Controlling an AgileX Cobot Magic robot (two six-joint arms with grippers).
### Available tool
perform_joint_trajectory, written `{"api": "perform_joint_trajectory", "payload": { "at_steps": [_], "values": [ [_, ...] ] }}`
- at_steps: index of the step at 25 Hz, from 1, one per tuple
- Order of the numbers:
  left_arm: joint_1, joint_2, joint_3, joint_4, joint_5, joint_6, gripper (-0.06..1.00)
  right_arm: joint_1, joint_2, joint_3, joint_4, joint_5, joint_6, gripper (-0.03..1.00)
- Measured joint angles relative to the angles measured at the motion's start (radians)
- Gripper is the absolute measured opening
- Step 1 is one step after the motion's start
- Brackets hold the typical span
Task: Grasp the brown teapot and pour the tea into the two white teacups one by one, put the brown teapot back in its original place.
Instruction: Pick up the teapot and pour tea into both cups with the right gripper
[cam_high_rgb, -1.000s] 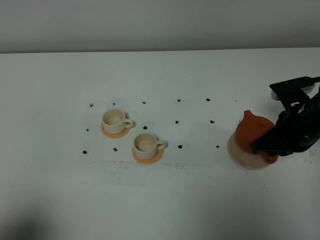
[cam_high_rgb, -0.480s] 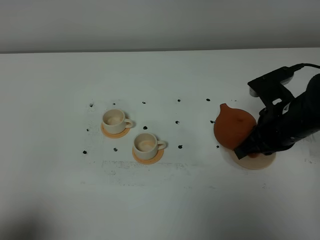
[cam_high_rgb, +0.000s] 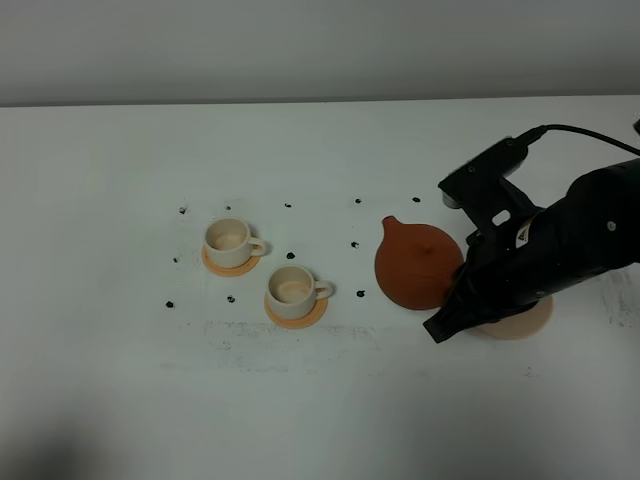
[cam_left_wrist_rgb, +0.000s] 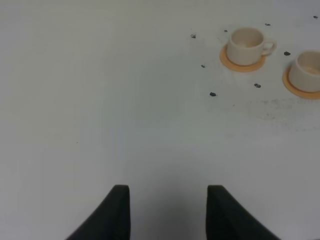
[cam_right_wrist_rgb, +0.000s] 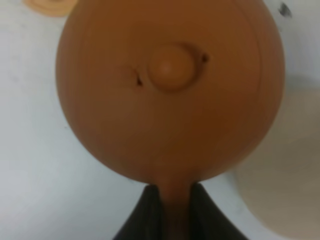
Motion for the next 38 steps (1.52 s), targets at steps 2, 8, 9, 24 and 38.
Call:
{"api": "perform_joint_trajectory", "payload": {
  "at_steps": [2,8,9,24,38],
  "values": [
    [0.0,0.0,0.0,0.0,0.0,0.0,0.37,0.02,0.0,0.0,-0.005,-0.013,-0.001,0.09],
    [0.0,0.0,0.0,0.0,0.0,0.0,0.37,0.074,0.0,0.0,-0.026,-0.063,-0.002,0.09],
    [0.0,0.0,0.0,0.0,0.0,0.0,0.37,0.076,0.0,0.0,-0.026,-0.075,-0.002,0.09],
    [0.0,0.0,0.0,0.0,0.0,0.0,0.37,0.107,0.125,-0.044,-0.21,-0.163,-0.002,0.09],
    [0.0,0.0,0.0,0.0,0.0,0.0,0.37,0.145,0.213,-0.098,-0.421,-0.16,-0.01,0.09]
  ]
}}
